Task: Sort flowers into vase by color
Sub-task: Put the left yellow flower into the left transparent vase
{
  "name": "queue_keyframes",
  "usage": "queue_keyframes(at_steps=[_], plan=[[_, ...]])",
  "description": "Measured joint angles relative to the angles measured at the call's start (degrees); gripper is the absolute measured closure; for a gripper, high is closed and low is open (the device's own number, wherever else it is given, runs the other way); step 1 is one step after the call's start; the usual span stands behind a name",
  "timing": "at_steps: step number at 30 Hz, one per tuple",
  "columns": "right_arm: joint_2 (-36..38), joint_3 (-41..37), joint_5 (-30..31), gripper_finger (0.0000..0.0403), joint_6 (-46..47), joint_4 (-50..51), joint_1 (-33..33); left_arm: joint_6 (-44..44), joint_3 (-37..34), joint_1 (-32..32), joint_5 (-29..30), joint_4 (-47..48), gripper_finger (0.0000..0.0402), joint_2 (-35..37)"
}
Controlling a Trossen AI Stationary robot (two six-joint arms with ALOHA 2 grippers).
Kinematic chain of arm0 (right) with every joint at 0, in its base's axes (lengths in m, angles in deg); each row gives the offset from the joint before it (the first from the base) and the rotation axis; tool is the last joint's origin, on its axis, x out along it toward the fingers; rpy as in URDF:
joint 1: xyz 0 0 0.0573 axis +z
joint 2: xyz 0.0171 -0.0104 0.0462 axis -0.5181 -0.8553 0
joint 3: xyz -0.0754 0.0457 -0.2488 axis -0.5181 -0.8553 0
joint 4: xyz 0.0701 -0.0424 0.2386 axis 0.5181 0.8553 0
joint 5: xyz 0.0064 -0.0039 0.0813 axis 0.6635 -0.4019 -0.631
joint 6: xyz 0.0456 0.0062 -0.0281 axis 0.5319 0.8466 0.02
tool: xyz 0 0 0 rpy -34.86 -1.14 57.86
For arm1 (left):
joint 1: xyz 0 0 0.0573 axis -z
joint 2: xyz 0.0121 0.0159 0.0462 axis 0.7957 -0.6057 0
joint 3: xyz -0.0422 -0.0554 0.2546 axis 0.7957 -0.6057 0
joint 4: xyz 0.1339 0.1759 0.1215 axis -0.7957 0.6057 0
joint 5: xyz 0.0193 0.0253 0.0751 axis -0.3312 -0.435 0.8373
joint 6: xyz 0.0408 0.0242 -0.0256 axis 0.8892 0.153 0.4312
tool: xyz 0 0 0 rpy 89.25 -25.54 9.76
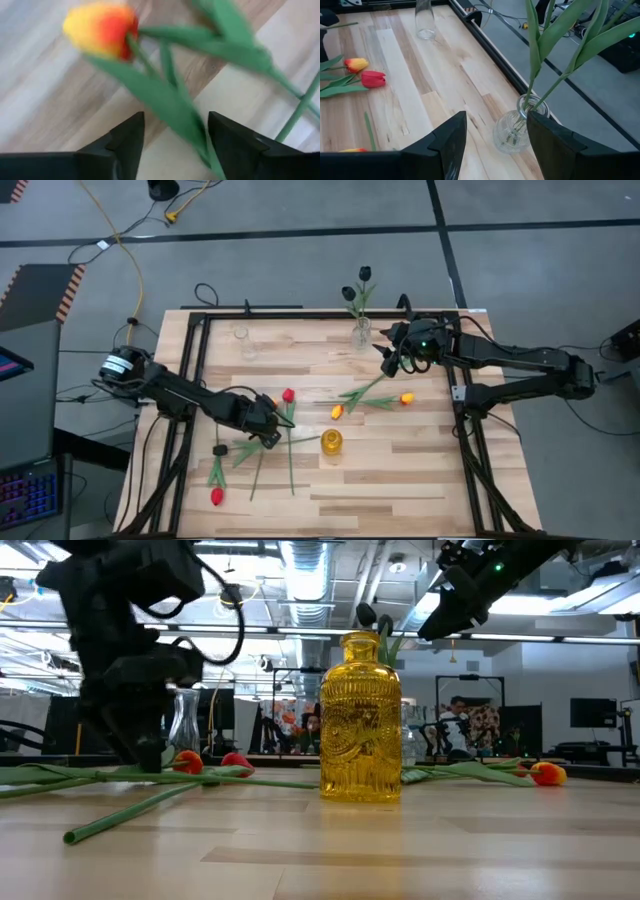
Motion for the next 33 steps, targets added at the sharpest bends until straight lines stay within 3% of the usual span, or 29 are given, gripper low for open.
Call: queue_keyframes(at_steps=[8, 15, 26, 33], plan=[[0.0, 0.0, 0.0, 0.0168, 0.0, 0.0, 0.0, 0.2, 0.5, 0.0, -0.1, 0.0, 0.0300, -0.1], [0.0, 0.0, 0.0, 0.0168, 0.0, 0.0, 0.0, 0.2, 0.5, 0.0, -1.0, 0.3, 0.0342, -0.1], [0.0, 0.0, 0.0, 0.0168, 0.0, 0.0, 0.0, 1.4, 0.5, 0.0, -1.7, 0.4, 0.0334, -0.1], [0.0, 0.0, 0.0, 0.0168, 0.0, 0.0, 0.0, 1.9, 0.5, 0.0, -2.9, 2.0, 0.0292, -0.1]])
